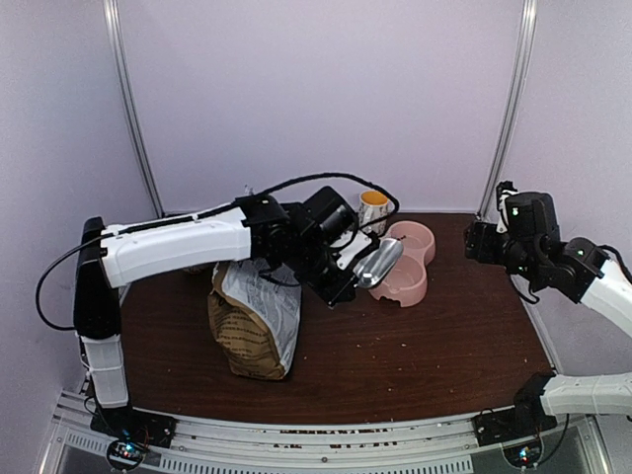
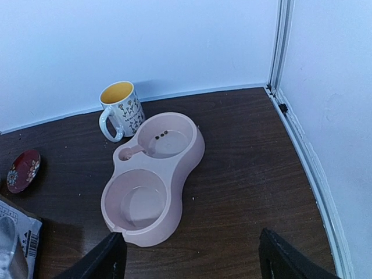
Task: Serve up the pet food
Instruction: Place the spatula at the center of the board.
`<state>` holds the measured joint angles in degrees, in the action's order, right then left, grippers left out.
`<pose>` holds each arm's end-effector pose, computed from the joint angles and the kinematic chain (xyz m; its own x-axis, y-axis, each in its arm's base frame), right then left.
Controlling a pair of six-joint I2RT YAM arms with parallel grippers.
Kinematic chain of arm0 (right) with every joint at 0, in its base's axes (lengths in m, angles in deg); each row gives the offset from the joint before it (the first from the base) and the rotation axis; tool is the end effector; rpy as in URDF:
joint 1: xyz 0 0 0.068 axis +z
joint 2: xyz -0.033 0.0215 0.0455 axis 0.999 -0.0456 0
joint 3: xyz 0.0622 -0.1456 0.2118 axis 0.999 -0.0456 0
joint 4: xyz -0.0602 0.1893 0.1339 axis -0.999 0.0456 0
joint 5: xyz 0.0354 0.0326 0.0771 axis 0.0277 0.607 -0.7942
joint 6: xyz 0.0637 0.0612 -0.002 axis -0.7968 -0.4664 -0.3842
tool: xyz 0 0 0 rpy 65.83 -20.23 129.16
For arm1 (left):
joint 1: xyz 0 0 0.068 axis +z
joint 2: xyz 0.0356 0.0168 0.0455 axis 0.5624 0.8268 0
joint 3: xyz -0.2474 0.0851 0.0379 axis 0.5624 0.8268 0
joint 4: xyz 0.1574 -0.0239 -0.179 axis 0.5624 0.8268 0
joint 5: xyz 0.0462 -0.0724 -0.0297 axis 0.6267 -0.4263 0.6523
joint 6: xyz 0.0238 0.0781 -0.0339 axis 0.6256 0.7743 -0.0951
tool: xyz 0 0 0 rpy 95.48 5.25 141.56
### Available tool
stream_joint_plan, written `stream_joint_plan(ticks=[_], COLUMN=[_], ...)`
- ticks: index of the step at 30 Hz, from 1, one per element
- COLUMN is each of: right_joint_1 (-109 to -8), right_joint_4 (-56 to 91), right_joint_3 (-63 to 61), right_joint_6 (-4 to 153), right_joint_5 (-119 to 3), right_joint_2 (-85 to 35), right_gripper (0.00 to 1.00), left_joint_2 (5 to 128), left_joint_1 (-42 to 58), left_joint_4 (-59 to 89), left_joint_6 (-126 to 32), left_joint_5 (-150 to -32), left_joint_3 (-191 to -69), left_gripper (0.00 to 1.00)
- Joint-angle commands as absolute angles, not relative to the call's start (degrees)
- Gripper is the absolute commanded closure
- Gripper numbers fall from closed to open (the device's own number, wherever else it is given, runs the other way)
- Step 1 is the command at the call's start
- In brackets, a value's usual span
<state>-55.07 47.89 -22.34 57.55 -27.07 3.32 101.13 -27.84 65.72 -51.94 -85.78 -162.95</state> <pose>0.1961 0.0868 0.3107 -0.4588 0.1468 -0.8763 -0.0094 0.9854 0.1700 0.1945 -0.3755 0.2738 -0.6113 0.5555 -0.5636 0.7559 0.6208 -0.2079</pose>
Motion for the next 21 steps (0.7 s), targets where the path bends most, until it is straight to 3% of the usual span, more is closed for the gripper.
stream_joint_plan(ticks=[1,21], right_joint_1=[-55.4,-55.4], right_joint_4=[47.37,43.28], right_joint_3=[-25.97,-27.24], right_joint_6=[54.25,52.49], right_joint_5=[-28.16,-33.95], right_joint_2=[5.3,-1.12], right_gripper=[0.2,0.2], left_joint_2=[105.36,118.09], left_joint_1=[-29.54,-29.67], left_joint_4=[61.39,55.13], left_joint_6=[-47.37,-42.42], left_joint_5=[-85.43,-91.75], left_joint_3=[-161.3,-156.49], left_gripper=[1.0,1.0])
